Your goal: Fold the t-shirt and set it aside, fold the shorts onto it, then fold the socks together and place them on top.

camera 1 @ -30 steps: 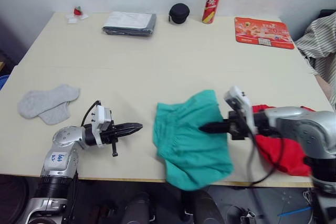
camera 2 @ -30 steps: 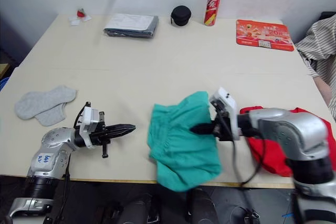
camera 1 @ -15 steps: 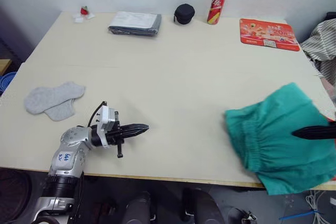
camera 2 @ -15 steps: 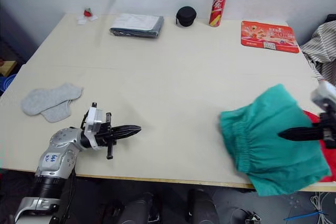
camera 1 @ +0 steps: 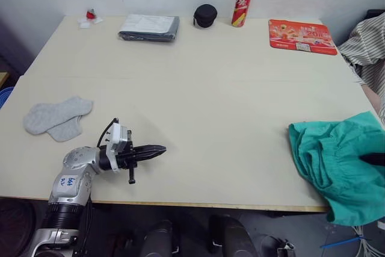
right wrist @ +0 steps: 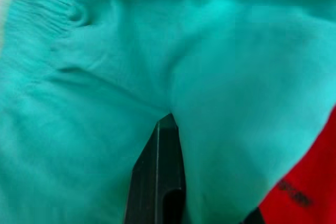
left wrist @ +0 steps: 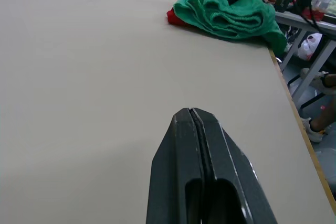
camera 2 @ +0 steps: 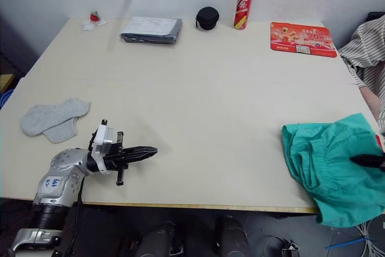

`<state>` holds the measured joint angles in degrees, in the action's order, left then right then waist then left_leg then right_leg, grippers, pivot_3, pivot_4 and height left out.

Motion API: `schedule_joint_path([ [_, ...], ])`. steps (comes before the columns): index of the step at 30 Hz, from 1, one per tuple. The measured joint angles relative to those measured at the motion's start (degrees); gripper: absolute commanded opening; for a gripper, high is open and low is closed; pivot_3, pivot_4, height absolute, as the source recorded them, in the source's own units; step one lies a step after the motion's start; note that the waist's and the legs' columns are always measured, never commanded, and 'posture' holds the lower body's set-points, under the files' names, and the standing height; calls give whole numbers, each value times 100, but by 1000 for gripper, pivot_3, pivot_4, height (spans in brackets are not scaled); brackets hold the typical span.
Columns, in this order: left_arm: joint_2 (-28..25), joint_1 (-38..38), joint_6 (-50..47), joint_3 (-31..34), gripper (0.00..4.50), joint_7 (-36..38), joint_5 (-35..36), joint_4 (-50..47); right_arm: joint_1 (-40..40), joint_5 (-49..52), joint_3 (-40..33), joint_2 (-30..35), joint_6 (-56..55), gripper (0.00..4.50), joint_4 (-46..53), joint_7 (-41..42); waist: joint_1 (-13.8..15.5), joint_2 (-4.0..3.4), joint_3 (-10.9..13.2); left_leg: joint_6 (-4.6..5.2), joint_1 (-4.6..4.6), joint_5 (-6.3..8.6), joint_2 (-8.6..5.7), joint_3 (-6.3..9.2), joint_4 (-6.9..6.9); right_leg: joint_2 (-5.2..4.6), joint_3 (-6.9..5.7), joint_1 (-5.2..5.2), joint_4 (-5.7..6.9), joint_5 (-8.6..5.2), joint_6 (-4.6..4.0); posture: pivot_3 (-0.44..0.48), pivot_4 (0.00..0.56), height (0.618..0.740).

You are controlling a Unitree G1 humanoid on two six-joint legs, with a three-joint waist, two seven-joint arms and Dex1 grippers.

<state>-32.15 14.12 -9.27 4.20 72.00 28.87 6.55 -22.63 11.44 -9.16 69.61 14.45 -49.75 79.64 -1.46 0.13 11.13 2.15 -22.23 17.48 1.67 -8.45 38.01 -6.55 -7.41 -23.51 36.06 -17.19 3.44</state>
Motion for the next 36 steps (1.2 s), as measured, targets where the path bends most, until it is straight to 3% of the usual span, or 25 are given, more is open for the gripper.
schedule_joint_path([
  [6, -50, -3, -161, 15, 0, -56, 15, -181, -59, -191, -51, 103, -832, 2460, -346, -177, 9, -24, 13, 6, -2, -13, -1, -3, 2, 3, -1, 1, 0, 0, 1, 0, 150, 740],
  [12, -314, -225, -212, 229, 0, -149, 14, -200, 1208, 52, -1100, 947, -1206, 4475, 63, 196, 11, -26, 13, 7, 2, -13, 0, -2, 1, 2, -1, 5, -3, 1, 2, 0, 150, 740],
  [16, -494, -424, -205, 574, 0, -325, 17, -219, 2241, 357, -2459, 866, -1391, 4475, 1225, 388, -34, -21, 12, -5, 12, 0, 6, 0, -7, 3, 4, 9, -4, 3, 4, 0, 150, 740],
  [19, -597, -763, -208, 959, 0, -529, 24, -221, 2857, 1083, -3235, -18, -1099, 4475, 3054, 513, -28, -5, 12, -17, 12, 6, 16, 7, -18, 13, 3, 6, -6, 3, 4, 0, 150, 740],
  [21, -718, -1171, -215, 1277, 361, -628, 28, -243, 3284, 1712, -3307, -659, -556, 4500, 4463, 423, -9, -4, 13, -12, 12, 1, 16, 10, -36, 12, 4, 1, -9, 2, 2, 0, 150, 740],
  [24, -748, -1819, -287, 1777, 1234, -843, 57, -410, 3510, 2309, -2915, -1534, -198, 4500, 6059, 41, 8, -8, 15, -13, 11, 4, 8, 10, -40, 3, 7, 0, -14, 1, 1, 0, 150, 740],
  [27, -610, -2728, -321, 2542, 2227, -1279, 139, -792, 3447, 2185, -1867, -2671, -711, 4500, 7096, -444, 3, 48, -5, -37, 13, 17, 8, 15, -48, 2, 6, 3, -22, 1, 0, 0, 150, 740],
  [30, -343, -3420, -328, 3148, 3206, -1701, 216, -1046, 3456, 1673, -852, -3577, -1493, 4500, 7214, -749, -2, 41, -2, -32, 12, 19, -4, 5, -42, -9, 17, -2, -20, 2, 2, 0, 150, 740],
  [34, 126, -3992, -219, 4104, 4492, -2367, 345, -1215, 3583, 1043, -149, -4032, -2273, 4500, 7167, -1078, 42, 67, -18, -27, 14, 24, -4, 6, -38, -11, 18, 1, -22, 2, 1, 0, 150, 740],
  [36, 297, -4193, -114, 4450, 4492, -2592, 349, -982, 3739, 789, 75, -4121, -2452, 4500, 7082, -1280, 50, 75, -23, -23, 15, 29, -4, 6, -39, -10, 17, -1, -21, -1, -5, 0, 150, 740],
])
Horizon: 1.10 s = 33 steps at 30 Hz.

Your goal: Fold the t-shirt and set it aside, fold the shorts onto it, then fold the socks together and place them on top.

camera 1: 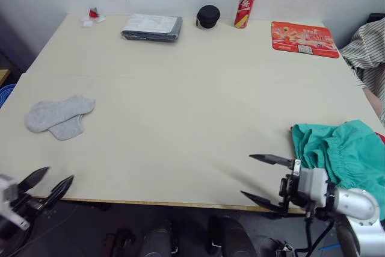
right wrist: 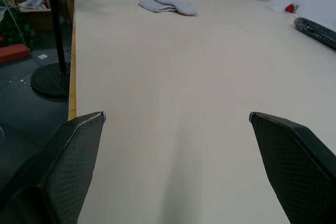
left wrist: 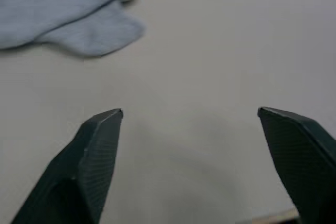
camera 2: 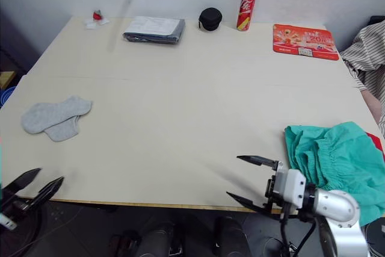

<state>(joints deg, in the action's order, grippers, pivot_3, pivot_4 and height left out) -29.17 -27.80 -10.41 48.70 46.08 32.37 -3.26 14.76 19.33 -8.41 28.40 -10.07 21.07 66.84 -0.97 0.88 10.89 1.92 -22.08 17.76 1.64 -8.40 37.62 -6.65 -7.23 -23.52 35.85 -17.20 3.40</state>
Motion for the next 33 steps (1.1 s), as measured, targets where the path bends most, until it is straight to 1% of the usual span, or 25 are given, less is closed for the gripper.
schedule_joint_path([
  [4, 221, -268, 50, 466, 4492, -383, 12, 572, 329, -243, 105, -2, -348, 4500, -162, -317, 15, 20, -11, 30, 0, 18, 2, 1, 0, 0, -1, -3, 1, -4, -7, 0, 150, 740],
  [9, 187, -132, 1, 553, 4492, -684, 183, 649, 427, -208, 93, 55, -356, 4500, -103, -650, 102, 51, -31, 28, 3, 18, 7, 5, 0, 0, -4, -3, 0, -11, -37, 0, 150, 740],
  [11, 0, 155, -142, 481, 4492, -794, 201, 643, 494, -96, 93, 88, -209, 4500, 59, -785, 125, 54, -33, 30, -3, 17, 6, 21, -6, -1, -19, 19, -6, -12, -38, 0, 150, 740],
  [12, -198, 409, -254, 370, 4492, -853, 203, 620, 509, 9, 103, 89, -34, 4500, 194, -904, 130, 19, -12, 37, -7, 0, -13, 124, -10, -19, -124, 108, -49, -3, -19, 0, 150, 740],
  [13, -415, 659, -353, 261, 4492, -898, 202, 570, 479, 124, 106, 85, 144, 4500, 342, -1036, 100, 0, -3, 37, 2, -21, -30, 177, -16, -47, -191, 120, -49, -8, -13, 0, 150, 740],
  [15, -807, 1015, -518, 45, 4492, -933, 190, 376, 272, 337, 105, 85, 436, 4500, 660, -1304, 98, 13, -9, 28, -17, -33, -35, 192, -15, -54, -204, 119, -31, -20, -12, 0, 150, 740],
  [17, -1202, 1377, -665, -348, 4492, -932, 1, 378, 143, 461, 119, 117, 629, 4500, 914, -1425, 96, 22, -15, 18, -14, -39, -41, 189, -16, -55, -188, 110, -22, -26, -8, 0, 150, 740],
  [20, -2076, 2214, -919, -1281, 4492, -855, -560, 721, 12, 550, 226, 275, 873, 4500, 1097, -1465, 139, 20, -13, 7, -17, -47, -43, 181, -19, -53, -187, 100, -11, -28, -11, 0, 150, 740],
  [23, -2635, 2988, -1052, -2105, 4492, -534, -987, 1204, -71, 644, 302, 299, 979, 4500, 1224, -1486, 120, 15, -11, -13, -9, -58, -43, 168, -32, -53, -176, 97, -11, -29, -13, 0, 150, 740],
  [25, -2807, 3586, -1112, -2711, 4492, -299, -1286, 1748, -144, 727, 342, 299, 1102, 4500, 1237, -1536, 95, 13, -10, -27, -7, -67, -43, 160, -38, -50, -173, 92, -8, -29, -12, 0, 150, 740],
  [27, -2825, 4176, -1029, -3272, 4492, -98, -1646, 2389, -255, 790, 343, 305, 1199, 4500, 1246, -1585, 84, 13, -10, -26, -7, -73, -41, 154, -40, -45, -171, 87, -4, -29, -12, 0, 150, 740],
  [29, -2824, 4548, -940, -3676, 4492, 70, -1904, 2897, -291, 797, 342, 307, 1254, 4500, 1252, -1612, 80, 14, -10, -6, -9, -87, -38, 150, -43, -40, -170, 84, -1, -30, -13, 0, 150, 740],
  [32, -2812, 5364, -650, -4096, 3905, 216, -2269, 3744, -310, 795, 343, 324, 1318, 4500, 1261, -1658, 114, 16, -11, -9, -9, -94, -39, 151, -40, -41, -172, 82, 4, -33, -15, 0, 150, 740],
  [33, -2777, 5615, -542, -4172, 3581, 240, -2368, 4068, -310, 792, 341, 338, 1350, 4500, 1265, -1678, 125, 16, -11, -9, -8, -96, -39, 151, -37, -41, -172, 83, 7, -33, -15, 0, 150, 740],
])
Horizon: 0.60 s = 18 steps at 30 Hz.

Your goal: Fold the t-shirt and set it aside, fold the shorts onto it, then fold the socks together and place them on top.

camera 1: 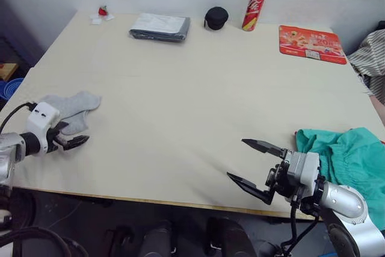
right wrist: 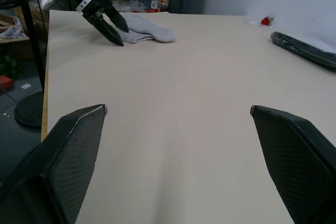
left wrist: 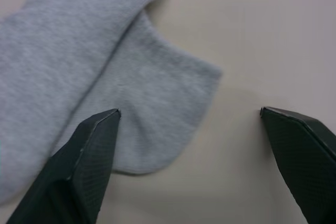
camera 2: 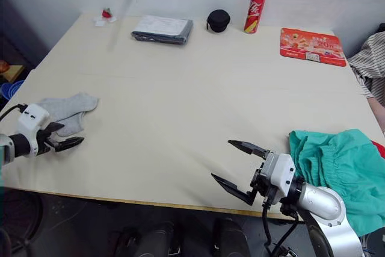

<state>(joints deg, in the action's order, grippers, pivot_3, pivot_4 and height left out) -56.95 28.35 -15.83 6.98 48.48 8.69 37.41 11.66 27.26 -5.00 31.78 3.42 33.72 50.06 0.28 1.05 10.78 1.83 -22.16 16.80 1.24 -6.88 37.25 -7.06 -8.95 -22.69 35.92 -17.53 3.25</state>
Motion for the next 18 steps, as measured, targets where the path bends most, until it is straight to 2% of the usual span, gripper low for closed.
schedule_joint_path([
  [5, 301, 851, 438, 25, 1936, 174, -57, 1468, 19, -14, -3, 49, 59, 4500, 2, -74, 25, 6, -4, 5, 1, -4, 0, 1, 7, -2, 0, 1, 9, 0, 0, 0, 150, 740],
  [10, 369, 1217, 933, -87, 273, 907, -179, 1912, 157, -26, -88, 149, 65, 4500, 22, -108, 41, 7, -4, 4, -2, -5, -1, -1, 10, -1, -1, 1, 9, 0, 0, 0, 150, 740],
  [11, 422, 1236, 962, -87, 51, 1078, -158, 1883, 198, -26, -130, 162, 65, 4500, 30, -115, 45, 6, -4, 5, -3, -5, -2, -2, 11, -1, -1, 1, 9, 0, 0, 0, 150, 740],
  [14, 556, 1078, 835, -159, 51, 1792, -10, 1209, 333, -29, -265, 243, 64, 4500, 49, -131, 73, 11, -4, 6, -9, -4, -2, -1, 18, 0, -2, 2, 8, 0, 0, 0, 150, 740],
  [18, 754, 230, -71, -445, 51, 2436, 483, -1106, 681, -25, -549, 302, 71, 4500, 85, -184, 87, 9, -3, 8, -4, -2, -3, 0, 18, -3, 4, 9, 7, 1, 1, 0, 150, 740],
])
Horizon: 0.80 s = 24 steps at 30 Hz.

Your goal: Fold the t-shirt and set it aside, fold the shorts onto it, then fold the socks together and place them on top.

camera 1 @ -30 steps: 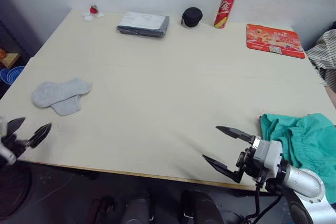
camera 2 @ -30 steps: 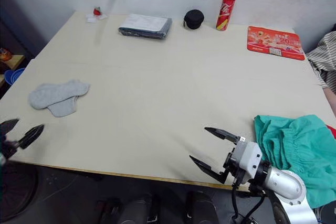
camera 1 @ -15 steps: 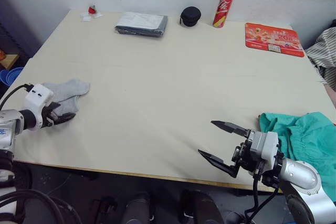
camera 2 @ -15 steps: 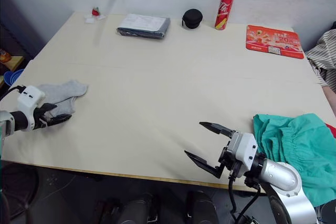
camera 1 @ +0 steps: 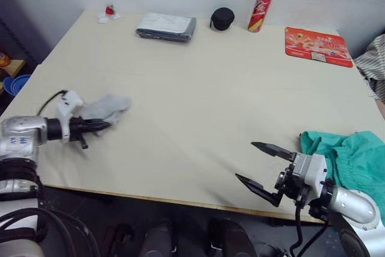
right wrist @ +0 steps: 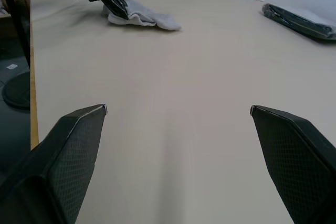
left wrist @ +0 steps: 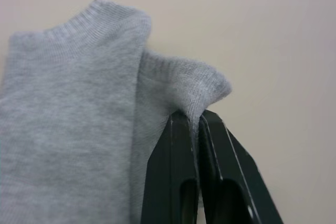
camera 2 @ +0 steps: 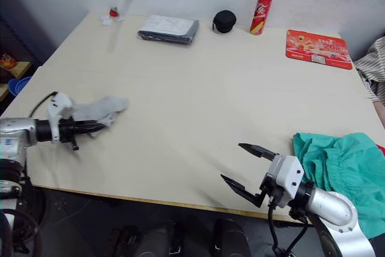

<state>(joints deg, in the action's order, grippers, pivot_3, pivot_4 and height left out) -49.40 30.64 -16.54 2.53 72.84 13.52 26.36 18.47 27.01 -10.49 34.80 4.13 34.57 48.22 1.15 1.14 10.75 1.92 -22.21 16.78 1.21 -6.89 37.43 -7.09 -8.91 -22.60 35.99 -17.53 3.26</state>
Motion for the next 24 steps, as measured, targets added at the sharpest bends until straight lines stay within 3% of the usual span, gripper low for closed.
schedule_joint_path([
  [2, 299, -447, -717, -237, 51, -87, 257, -1366, 284, 8, -224, 92, -2, 4500, 25, 27, 3, -1, 1, 1, 2, 0, 0, 2, 0, 0, 2, 3, -4, 0, 0, 0, 150, 740],
  [5, 960, -675, -1520, -708, 51, -465, 491, -2610, 518, -9, -347, 170, -18, 4500, 28, 116, 33, -1, 1, 4, 2, 0, 1, 7, 12, 0, 1, 9, 0, 0, 3, 0, 150, 740],
  [10, 1964, -691, -2046, -1649, 51, -1092, 504, -3453, 661, 33, -378, 149, 137, 4500, 106, -35, 6, -3, 0, 2, 8, -2, 7, 7, 16, 8, 6, 11, 5, 2, 5, 0, 150, 740],
  [15, 2628, -617, -1682, -2247, 1359, -1501, 117, -3183, 687, 62, -433, 112, 541, 4500, 317, -457, 34, -3, 0, -9, 4, -2, 28, 8, 22, 35, 7, 9, 1, 2, 2, 0, 150, 740],
  [18, 2607, -615, -1599, -2216, 2464, -1351, 278, -3220, 696, -16, -447, 164, 720, 4500, 459, -571, 25, -4, 0, -14, 5, 1, 36, 8, 22, 41, 7, 8, 0, -2, -5, 0, 150, 740],
  [20, 2511, -618, -1505, -2091, 2943, -1168, 396, -3237, 683, -72, -437, 211, 734, 4500, 480, -568, 26, -4, 0, -15, 5, 1, 38, 9, 23, 42, 6, 7, 1, -3, -7, 0, 150, 740],
  [24, 1704, -583, -1224, -1429, 2943, -26, 1115, -3248, 591, -331, -113, 505, 741, 4500, 752, -430, 2, -8, 0, -27, 8, 1, 49, 10, 22, 49, 1, 5, 3, -10, -23, 0, 150, 740],
])
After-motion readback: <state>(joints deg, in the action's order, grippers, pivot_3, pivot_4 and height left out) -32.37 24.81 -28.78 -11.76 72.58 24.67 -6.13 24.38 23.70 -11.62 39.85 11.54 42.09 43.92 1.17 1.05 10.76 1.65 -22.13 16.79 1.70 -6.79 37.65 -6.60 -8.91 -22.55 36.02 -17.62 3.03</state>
